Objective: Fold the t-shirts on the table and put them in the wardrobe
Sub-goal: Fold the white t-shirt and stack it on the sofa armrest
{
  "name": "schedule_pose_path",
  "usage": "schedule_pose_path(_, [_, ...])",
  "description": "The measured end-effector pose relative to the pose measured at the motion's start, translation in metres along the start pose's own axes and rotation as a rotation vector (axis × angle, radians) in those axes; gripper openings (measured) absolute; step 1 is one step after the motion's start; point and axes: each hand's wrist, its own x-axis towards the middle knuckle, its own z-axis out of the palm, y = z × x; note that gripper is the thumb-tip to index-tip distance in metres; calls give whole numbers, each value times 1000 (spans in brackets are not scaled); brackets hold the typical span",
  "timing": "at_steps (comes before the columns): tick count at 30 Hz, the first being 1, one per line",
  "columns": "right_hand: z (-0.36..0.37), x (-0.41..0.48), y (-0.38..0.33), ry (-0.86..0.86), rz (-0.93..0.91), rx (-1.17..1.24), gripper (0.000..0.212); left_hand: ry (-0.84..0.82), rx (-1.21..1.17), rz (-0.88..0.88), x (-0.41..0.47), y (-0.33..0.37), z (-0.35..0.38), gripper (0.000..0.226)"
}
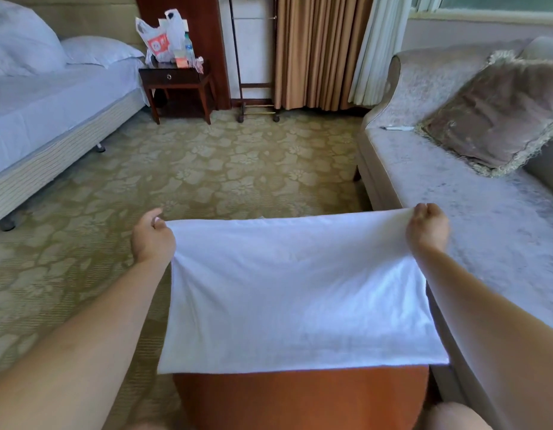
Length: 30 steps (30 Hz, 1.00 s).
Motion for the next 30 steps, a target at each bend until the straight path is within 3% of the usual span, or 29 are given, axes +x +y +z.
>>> schedule_pose_path(7, [74,65,1,3,-9,-40,40,75,52,-38,69,-9,70,35])
schedule_pose_path(10, [104,77,13,-38,46,-92,45,71,154,-71,86,-22,99,44])
schedule_pose_path(13, [120,62,31,-114,55,-228,61,-9,324,-94,68,-42,120,66])
schedule_pose_path(18, [119,-7,48,-272,-163,-401,61,-231,525,233,-6,-64,132,64])
schedule_pose_path(22, [106,-72,53,-546,-276,-631,62,-442,804,374,-61,-68,122,63])
schedule_pose_path(25, [90,-108,71,-627,-383,-785,68,-535,927,384,-84,-79,106,67])
schedule_pose_path(30, [70,-125,86,-600,-393,-861,71,-527,925,306,-98,-91,84,73])
